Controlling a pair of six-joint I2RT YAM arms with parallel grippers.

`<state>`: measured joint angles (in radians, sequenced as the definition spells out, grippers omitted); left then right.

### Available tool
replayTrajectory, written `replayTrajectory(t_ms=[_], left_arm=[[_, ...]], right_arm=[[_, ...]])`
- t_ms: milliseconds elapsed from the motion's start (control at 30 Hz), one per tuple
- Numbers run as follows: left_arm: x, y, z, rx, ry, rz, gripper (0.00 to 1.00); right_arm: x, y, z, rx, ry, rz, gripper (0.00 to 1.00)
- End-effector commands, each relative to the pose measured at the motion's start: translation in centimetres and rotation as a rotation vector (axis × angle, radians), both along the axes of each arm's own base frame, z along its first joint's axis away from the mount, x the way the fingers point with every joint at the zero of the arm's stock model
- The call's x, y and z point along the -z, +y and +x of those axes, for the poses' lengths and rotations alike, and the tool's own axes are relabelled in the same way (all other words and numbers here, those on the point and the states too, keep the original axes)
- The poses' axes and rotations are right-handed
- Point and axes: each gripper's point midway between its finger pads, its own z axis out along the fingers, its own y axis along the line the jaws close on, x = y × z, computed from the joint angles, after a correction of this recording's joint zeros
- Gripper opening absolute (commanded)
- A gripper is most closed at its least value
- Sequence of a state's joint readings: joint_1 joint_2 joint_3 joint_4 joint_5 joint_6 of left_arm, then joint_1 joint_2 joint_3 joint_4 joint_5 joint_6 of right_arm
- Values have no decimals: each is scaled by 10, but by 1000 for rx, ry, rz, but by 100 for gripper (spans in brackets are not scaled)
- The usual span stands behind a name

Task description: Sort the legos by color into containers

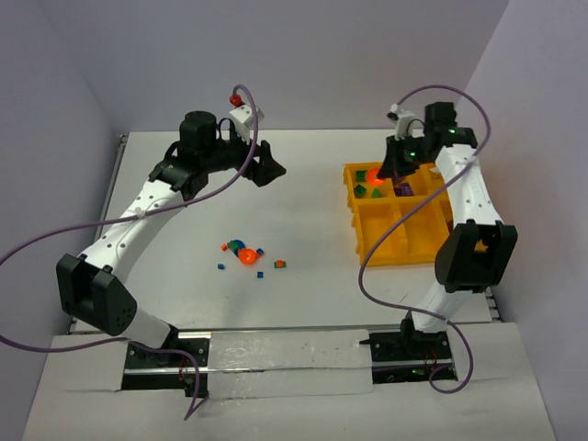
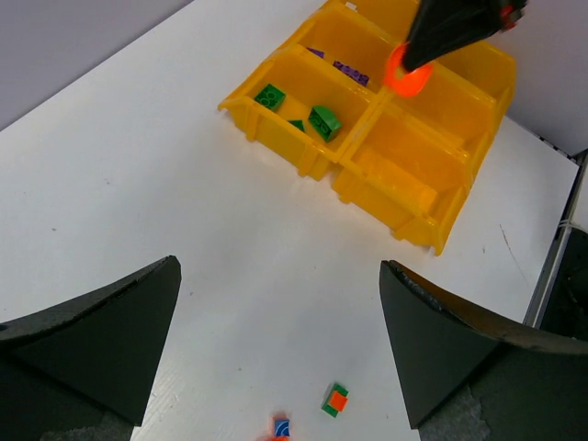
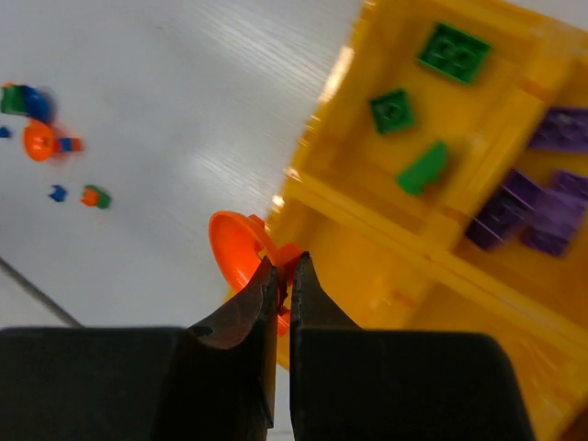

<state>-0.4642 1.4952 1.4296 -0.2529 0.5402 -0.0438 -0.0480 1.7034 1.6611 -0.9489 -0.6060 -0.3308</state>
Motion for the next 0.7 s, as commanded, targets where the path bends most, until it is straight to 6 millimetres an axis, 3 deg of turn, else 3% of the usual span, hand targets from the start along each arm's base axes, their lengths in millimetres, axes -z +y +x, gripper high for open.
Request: replayTrajectory(t_ms=[0, 67, 133, 233, 433, 667], left_arm=[[-4, 6, 11, -49, -18, 21, 99], [6, 12, 19, -89, 12, 50, 99], [23, 20, 25, -130, 71, 92, 99], [39, 37, 31, -139, 145, 109, 99], [64, 68, 33, -167, 230, 128, 99], [99, 96, 13, -159, 224, 265, 99]], right_arm=[[-12, -79, -38, 25, -17, -162, 0], [2, -113, -54, 47, 45, -264, 0], [11, -132, -67, 46, 84, -335, 0], [41, -152, -85, -7, 155, -445, 0], [70, -169, -76, -14, 195, -512, 0], [93, -168, -53, -14, 203, -544, 4]])
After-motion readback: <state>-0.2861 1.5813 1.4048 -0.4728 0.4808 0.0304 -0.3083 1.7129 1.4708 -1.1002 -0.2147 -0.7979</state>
